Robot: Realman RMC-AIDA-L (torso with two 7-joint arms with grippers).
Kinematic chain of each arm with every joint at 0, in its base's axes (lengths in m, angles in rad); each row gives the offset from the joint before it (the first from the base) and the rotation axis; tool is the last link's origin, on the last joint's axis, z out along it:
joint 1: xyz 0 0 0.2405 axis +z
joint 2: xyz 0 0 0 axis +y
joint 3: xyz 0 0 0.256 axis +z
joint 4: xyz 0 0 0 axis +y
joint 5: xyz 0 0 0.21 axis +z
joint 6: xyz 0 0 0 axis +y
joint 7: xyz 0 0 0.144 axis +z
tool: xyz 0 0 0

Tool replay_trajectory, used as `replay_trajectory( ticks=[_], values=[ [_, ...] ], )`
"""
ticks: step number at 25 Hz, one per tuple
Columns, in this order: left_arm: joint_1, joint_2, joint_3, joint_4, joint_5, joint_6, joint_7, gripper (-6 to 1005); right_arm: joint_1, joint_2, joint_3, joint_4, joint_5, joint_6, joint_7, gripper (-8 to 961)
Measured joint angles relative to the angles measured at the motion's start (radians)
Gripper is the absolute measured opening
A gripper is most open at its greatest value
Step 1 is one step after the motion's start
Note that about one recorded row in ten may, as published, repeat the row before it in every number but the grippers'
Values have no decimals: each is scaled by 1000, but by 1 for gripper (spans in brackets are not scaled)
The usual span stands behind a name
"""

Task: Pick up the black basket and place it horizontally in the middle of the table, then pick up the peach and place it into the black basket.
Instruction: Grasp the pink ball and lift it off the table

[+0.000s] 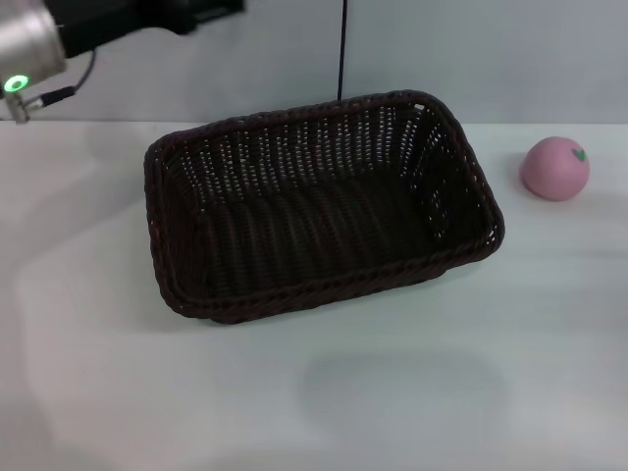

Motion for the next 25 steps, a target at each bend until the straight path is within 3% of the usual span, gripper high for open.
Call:
replay_trajectory(
  ticks=[7, 11, 12, 18, 21, 22, 25],
  values=[
    [90, -1, 1, -209, -341, -73, 118, 788, 11, -12, -65, -249, -308, 87, 317, 464],
    [124, -2, 10, -310, -491, -33, 236, 788, 25, -40, -122, -390, -539, 115, 507, 464],
    [134, -1, 7, -362, -522, 9, 274, 788, 35, -52, -132, -459, -660, 109, 612, 464],
    [150, 0, -4, -400, -527, 30, 279, 787, 65, -60, -186, -663, -915, 38, 871, 464],
    [159, 1, 2, -411, -528, 54, 280, 787, 104, -73, -215, -751, -1059, -8, 1005, 464],
    [161, 1, 3, -411, -529, 63, 281, 787, 149, -90, -218, -775, -1163, -45, 1074, 465],
    [164, 0, 3, -415, -531, 77, 285, 787, 192, -103, -218, -781, -1249, -67, 1118, 465]
  ],
)
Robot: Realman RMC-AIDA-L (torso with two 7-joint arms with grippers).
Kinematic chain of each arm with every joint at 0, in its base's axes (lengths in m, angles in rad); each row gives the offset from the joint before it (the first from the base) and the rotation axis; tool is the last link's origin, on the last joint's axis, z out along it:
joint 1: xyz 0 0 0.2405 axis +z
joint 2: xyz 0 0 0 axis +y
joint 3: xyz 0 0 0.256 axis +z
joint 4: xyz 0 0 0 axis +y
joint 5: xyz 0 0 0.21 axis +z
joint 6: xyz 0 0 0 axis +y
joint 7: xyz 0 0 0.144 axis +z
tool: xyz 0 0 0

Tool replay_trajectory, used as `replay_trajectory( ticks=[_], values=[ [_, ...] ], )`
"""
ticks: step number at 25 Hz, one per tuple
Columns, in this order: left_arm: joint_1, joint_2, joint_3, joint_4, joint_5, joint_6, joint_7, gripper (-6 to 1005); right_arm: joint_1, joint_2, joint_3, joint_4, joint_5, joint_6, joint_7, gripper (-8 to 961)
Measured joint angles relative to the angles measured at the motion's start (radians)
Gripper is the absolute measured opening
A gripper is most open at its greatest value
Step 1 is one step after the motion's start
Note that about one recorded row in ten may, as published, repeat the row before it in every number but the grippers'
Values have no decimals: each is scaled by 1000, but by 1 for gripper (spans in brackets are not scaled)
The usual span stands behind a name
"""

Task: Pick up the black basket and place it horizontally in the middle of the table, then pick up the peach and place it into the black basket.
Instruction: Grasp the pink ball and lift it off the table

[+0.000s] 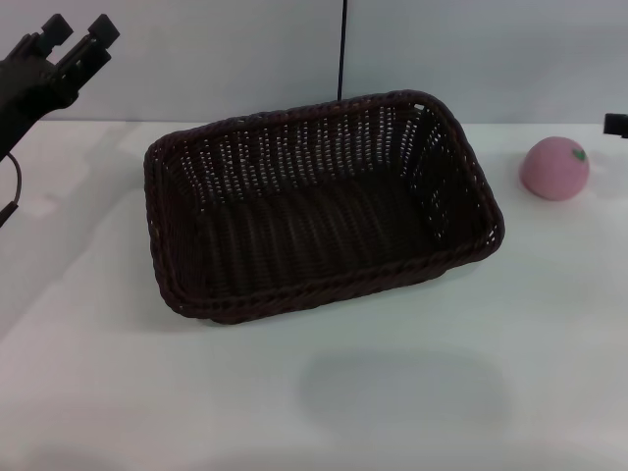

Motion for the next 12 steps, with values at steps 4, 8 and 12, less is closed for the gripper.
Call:
replay_trajectory(
  ticks=[4, 8, 12],
  values=[
    [0, 0, -6, -19, -1, 29, 2, 787, 73, -9, -9, 0, -146, -3, 47, 465],
    [3, 0, -7, -23, -2, 41, 3, 787, 103, -5, -75, 3, -178, 28, 68, 465],
    [9, 0, -5, -23, -2, 48, 3, 787, 108, -4, -145, 9, -182, 67, 81, 465]
  ],
)
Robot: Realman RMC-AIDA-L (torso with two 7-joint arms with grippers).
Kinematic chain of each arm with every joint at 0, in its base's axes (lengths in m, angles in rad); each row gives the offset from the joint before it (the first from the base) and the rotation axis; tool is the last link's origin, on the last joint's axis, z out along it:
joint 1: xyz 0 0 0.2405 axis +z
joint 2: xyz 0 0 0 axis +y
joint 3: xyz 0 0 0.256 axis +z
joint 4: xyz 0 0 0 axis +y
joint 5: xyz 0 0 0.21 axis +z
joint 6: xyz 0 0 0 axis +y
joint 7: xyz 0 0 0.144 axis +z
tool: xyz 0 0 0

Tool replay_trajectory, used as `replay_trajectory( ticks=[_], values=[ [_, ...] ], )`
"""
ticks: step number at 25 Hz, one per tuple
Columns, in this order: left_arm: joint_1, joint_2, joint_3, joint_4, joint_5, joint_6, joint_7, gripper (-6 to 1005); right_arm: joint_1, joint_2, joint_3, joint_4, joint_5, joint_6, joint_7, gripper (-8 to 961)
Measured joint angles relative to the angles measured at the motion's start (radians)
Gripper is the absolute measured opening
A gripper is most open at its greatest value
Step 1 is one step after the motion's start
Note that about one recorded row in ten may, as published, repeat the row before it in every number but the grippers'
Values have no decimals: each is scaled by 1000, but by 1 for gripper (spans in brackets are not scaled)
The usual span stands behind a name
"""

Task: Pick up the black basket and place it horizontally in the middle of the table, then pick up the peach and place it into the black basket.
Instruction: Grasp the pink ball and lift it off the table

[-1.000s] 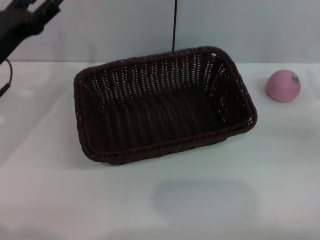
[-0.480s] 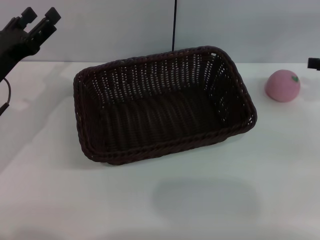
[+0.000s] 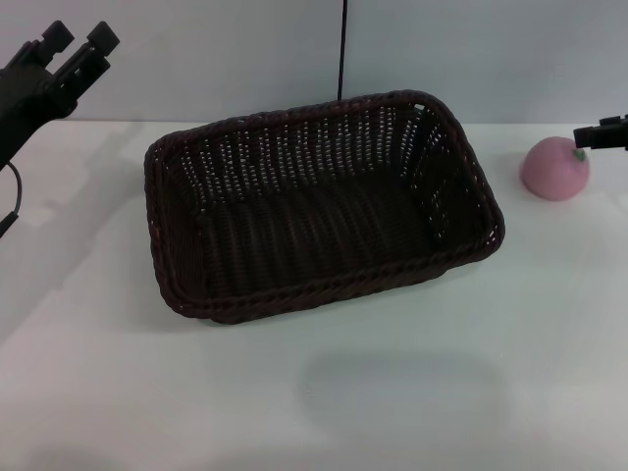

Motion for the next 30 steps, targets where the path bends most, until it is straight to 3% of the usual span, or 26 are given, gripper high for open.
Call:
replay_trajectory(
  ticks=[13, 30],
  values=[
    [-2, 0, -2, -8, -1, -2, 0, 786, 34, -6, -101, 95, -18, 120, 5, 464],
    [-17, 1, -5, -26, 0, -11, 0, 786, 72, 12, -140, 189, -56, 223, 6, 434]
  ],
)
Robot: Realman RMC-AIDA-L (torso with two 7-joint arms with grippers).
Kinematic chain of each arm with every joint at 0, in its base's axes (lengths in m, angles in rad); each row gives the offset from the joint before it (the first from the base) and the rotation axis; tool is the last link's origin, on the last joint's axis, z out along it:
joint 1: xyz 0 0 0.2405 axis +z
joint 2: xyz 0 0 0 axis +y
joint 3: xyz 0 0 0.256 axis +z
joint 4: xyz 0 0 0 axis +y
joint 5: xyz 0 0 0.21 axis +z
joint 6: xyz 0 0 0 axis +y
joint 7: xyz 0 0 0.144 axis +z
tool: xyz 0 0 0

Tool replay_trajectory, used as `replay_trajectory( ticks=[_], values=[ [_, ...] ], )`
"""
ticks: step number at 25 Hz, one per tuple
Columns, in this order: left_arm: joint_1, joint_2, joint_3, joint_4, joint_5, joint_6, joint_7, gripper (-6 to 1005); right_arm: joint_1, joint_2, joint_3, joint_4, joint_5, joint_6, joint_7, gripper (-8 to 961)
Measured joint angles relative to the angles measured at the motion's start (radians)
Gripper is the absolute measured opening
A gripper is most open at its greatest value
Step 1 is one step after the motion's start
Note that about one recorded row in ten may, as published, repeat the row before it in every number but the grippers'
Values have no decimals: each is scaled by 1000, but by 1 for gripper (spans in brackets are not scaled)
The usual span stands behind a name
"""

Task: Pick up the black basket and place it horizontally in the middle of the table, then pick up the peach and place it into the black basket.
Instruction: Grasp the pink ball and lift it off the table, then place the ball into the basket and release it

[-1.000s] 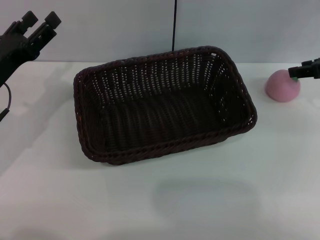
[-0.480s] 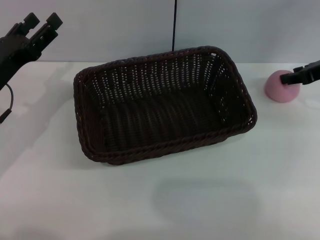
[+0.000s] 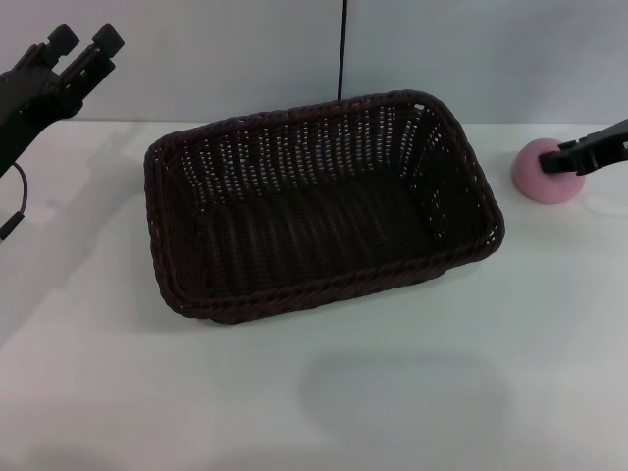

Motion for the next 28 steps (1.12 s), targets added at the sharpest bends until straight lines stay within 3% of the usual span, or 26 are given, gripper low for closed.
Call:
replay_trajectory(
  ticks=[2, 8, 12, 19, 23, 24, 25, 28],
  values=[
    [0, 0, 0, 0, 0, 0, 0, 786, 0, 0, 0, 0, 1, 1, 0, 429],
    [6, 0, -1, -3, 0, 0, 0, 786, -2, 6, 8, -3, 10, 0, 0, 219],
    [8, 0, -3, -9, 0, 2, 1, 786, -20, 5, 20, -10, 85, -9, 0, 151],
    [12, 2, -6, -11, 0, 11, 0, 785, -144, 11, 24, -185, 368, -80, -1, 91],
    [20, 3, -6, -11, 0, 20, 0, 785, -224, 21, 16, -297, 686, -224, -64, 52],
    [20, 3, -6, -11, 0, 20, 0, 785, -224, 21, 16, -297, 686, -224, -64, 51],
    [20, 3, -6, -11, 0, 20, 0, 785, -224, 25, 12, -300, 789, -307, -117, 50],
    [23, 3, -11, -11, 0, 29, 0, 785, -204, 33, 7, -285, 818, -358, -137, 47]
  ],
)
